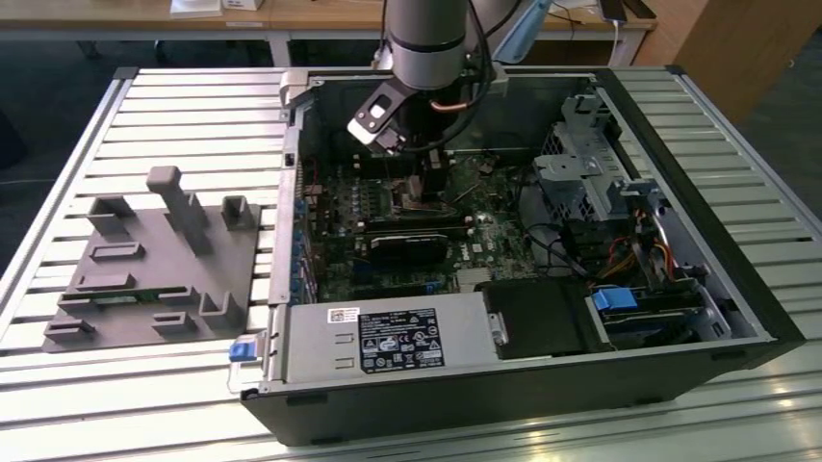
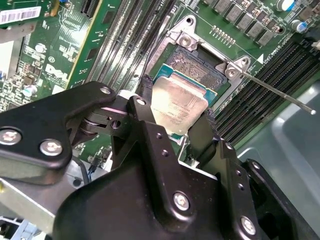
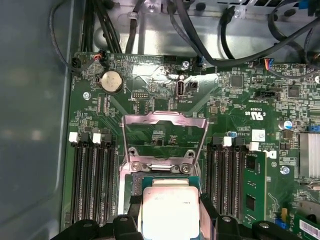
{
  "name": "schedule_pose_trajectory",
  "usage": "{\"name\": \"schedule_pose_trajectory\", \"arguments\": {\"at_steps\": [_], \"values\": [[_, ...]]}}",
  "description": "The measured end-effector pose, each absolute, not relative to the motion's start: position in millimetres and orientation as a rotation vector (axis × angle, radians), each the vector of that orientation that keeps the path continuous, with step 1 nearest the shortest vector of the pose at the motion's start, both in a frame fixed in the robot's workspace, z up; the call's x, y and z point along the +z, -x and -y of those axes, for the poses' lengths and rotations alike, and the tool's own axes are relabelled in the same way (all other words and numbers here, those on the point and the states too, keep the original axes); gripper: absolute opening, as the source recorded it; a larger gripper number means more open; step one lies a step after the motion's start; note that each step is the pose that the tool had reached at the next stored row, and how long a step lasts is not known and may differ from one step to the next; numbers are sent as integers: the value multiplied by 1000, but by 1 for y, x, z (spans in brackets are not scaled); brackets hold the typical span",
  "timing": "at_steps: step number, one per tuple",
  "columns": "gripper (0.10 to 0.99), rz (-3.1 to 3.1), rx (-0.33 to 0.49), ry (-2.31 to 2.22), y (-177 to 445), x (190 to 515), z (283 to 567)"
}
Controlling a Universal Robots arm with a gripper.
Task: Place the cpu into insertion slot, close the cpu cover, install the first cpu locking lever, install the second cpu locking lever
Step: 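Place the cpu into insertion slot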
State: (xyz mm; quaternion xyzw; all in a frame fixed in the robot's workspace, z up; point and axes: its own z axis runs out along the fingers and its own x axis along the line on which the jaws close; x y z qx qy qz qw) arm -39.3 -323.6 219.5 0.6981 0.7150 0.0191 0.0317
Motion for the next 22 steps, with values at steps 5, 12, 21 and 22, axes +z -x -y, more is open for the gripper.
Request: {"name": "schedule_pose_trajectory", "arguments": {"at_steps": [5,12,21,22], "values": [[537,-2202,59,-2150,39,215,322],[537,-2200,59,-2152,40,208,321],[537,-2195,59,-2156,43,205,320],[537,-2193,59,-2158,43,205,320]]}}
